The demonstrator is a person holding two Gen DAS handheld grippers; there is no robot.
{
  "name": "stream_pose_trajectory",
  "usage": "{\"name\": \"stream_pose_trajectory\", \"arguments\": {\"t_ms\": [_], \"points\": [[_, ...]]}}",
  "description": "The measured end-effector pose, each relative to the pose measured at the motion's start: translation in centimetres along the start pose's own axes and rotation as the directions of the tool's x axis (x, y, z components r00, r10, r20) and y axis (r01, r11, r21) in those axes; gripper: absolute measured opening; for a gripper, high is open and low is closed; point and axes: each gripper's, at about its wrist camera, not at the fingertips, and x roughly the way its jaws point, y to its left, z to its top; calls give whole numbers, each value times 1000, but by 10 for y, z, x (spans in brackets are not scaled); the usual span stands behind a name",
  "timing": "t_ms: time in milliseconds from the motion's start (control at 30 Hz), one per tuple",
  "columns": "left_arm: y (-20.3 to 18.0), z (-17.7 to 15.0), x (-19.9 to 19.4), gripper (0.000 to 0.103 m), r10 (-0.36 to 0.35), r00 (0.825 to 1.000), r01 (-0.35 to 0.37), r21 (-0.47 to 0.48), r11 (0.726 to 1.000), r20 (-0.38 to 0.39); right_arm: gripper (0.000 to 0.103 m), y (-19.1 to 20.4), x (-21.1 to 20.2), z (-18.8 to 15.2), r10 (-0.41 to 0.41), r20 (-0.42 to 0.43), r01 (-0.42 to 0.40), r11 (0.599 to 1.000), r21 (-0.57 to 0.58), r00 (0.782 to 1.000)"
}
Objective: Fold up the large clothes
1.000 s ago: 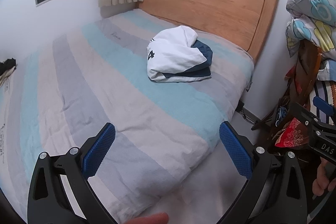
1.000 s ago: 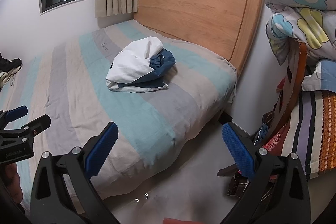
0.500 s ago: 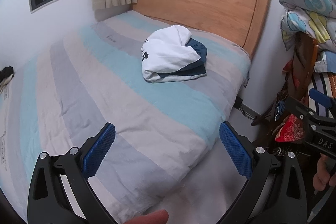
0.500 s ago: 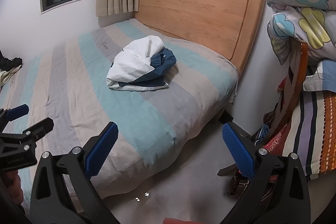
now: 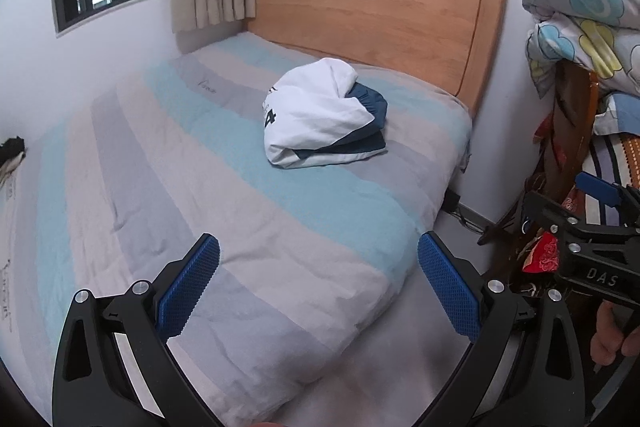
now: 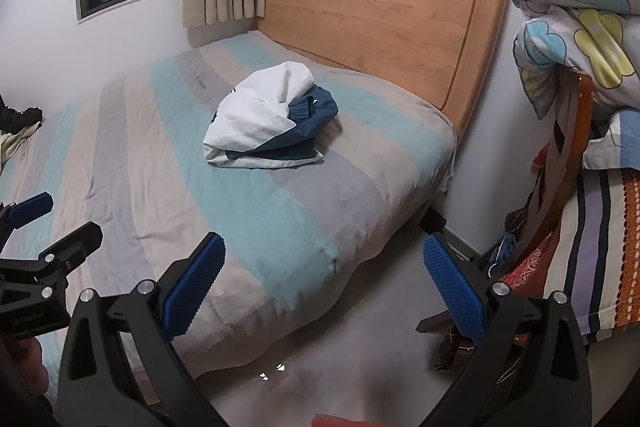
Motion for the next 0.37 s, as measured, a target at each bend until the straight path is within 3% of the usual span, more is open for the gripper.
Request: {"name": "stream_pose_trajectory", "arguments": {"t_ms": [100, 233, 367], "points": [[2, 2, 0, 97, 28, 1000, -28, -6, 1000, 8, 96, 1, 0, -1, -1, 1, 1, 1000, -4, 1000], [7, 6, 6, 97, 4, 999, -5, -35, 999, -39, 96, 0, -1, 0, -2, 4, 2, 1000, 1, 1000], [7, 9, 4, 97, 22, 1000, -22, -20, 1000, -19, 96, -2, 0, 2, 2, 5, -2, 1000, 9, 1000]]}}
